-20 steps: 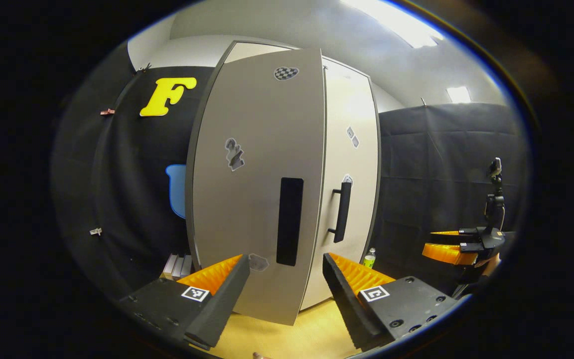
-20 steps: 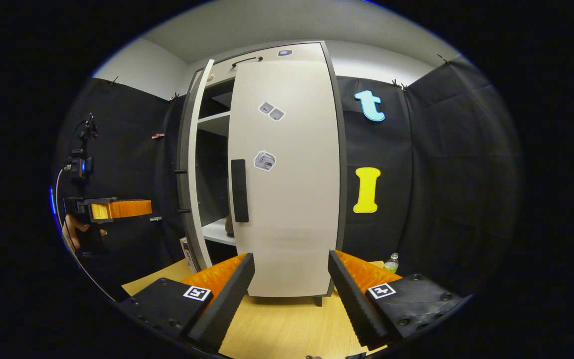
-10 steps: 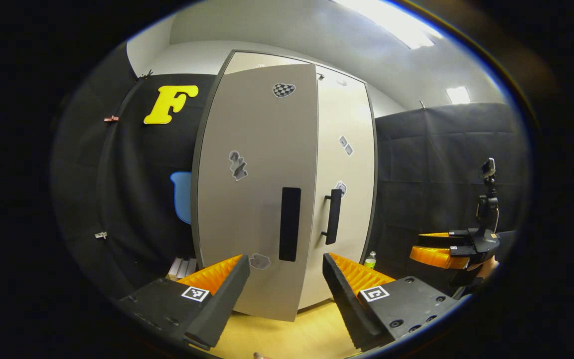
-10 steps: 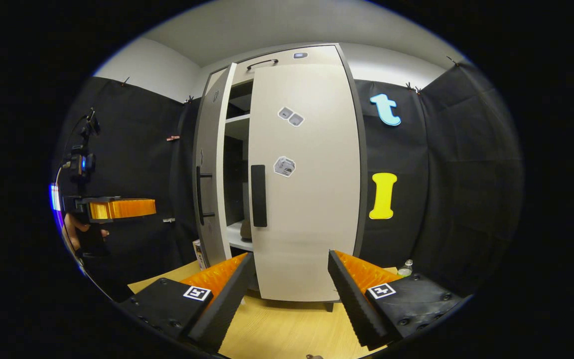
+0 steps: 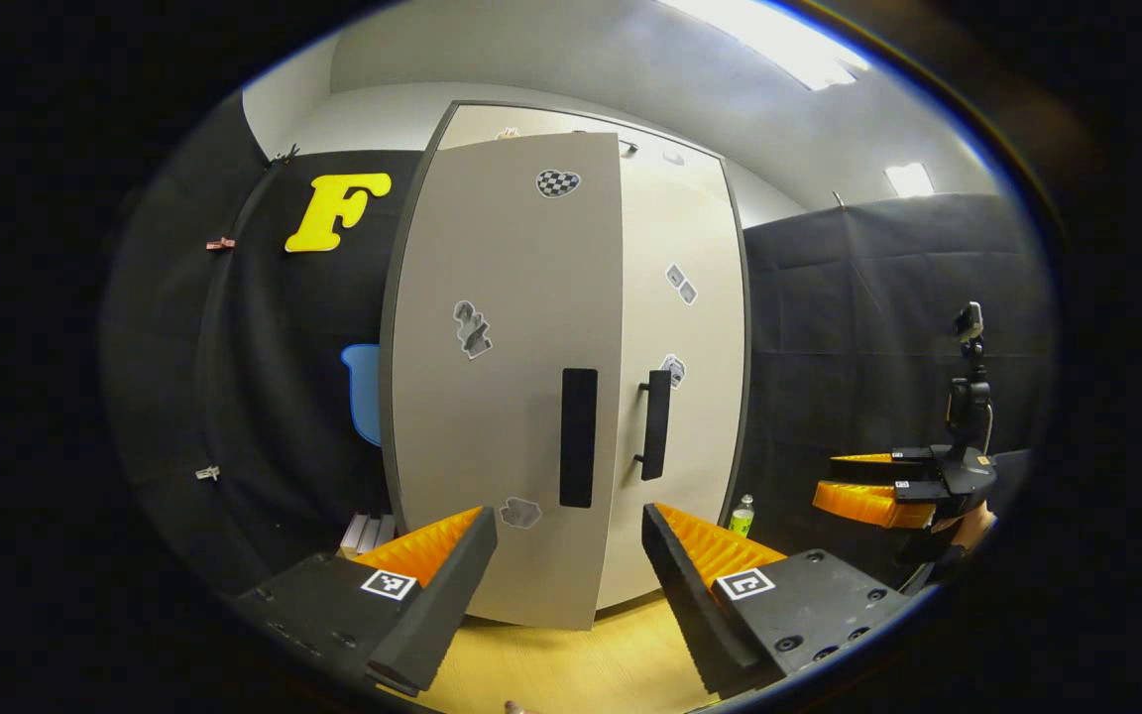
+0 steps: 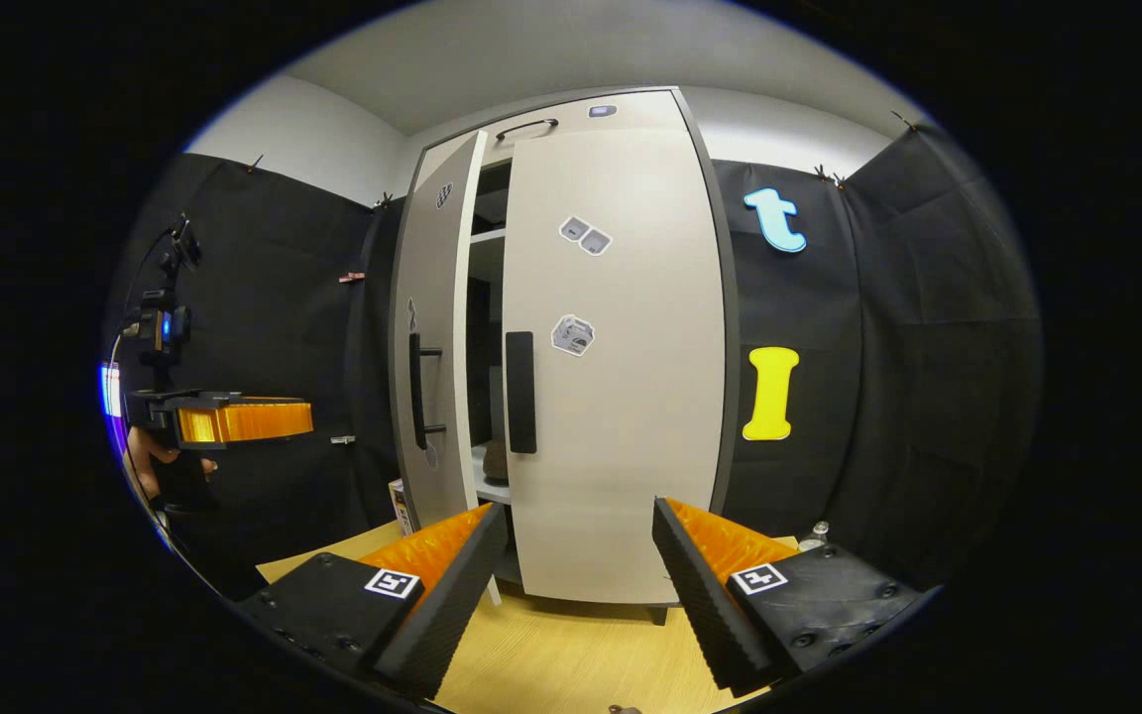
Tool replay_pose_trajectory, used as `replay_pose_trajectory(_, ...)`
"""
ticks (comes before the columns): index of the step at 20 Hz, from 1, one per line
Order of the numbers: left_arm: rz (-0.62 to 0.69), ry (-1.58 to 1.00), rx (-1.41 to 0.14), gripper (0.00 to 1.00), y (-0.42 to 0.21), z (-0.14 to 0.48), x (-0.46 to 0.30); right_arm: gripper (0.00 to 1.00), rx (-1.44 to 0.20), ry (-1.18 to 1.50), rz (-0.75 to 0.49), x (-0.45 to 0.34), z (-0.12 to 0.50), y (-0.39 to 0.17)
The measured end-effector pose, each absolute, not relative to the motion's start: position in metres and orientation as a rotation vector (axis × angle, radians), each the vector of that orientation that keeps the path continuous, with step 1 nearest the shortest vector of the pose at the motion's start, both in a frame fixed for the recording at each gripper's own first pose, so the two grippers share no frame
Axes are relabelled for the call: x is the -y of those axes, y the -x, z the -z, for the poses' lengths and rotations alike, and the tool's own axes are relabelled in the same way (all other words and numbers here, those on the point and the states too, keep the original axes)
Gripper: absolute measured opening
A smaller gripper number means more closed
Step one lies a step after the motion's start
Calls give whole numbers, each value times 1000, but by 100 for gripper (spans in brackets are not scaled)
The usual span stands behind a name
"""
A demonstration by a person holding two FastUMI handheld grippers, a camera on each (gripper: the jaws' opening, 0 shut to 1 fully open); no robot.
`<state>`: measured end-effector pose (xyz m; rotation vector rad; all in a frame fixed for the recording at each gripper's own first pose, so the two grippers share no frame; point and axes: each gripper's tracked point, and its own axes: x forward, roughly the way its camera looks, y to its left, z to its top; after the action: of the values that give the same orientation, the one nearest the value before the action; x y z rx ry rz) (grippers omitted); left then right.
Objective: Grab one shoe with the right hand and put it into the shoe cabinet, grab the other shoe with the left hand and put it into the shoe cabinet; then close the right door with the right hand and the left door with the left hand.
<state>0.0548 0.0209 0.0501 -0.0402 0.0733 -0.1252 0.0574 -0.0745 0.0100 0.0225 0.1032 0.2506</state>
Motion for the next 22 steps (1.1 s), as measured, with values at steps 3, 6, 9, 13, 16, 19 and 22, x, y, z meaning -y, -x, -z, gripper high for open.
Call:
replay_pose_trajectory(3,128,38,-84,94,-56,-47,-20,98,-103,-21,-253,74,-9,-58)
replay_pose_trajectory(6,119,22,-90,94,-58,-46,-23,98,-106,-26,-254,74,-7,-62)
replay_pose_trajectory(9,107,-7,-82,94,-59,-47,-25,98,-108,-30,-253,75,-5,-69)
replay_pose_trajectory(13,115,16,-69,94,-62,-46,-22,98,-125,-27,-248,75,3,-75)
replay_pose_trajectory(16,117,34,-79,95,-64,-43,-25,98,-129,-21,-246,75,4,-80)
replay_pose_trajectory(19,113,28,-85,95,-70,-40,-28,98,-140,-12,-243,76,8,-82)
replay_pose_trajectory(22,119,18,-88,95,-73,-39,-27,98,-146,-9,-241,75,10,-85)
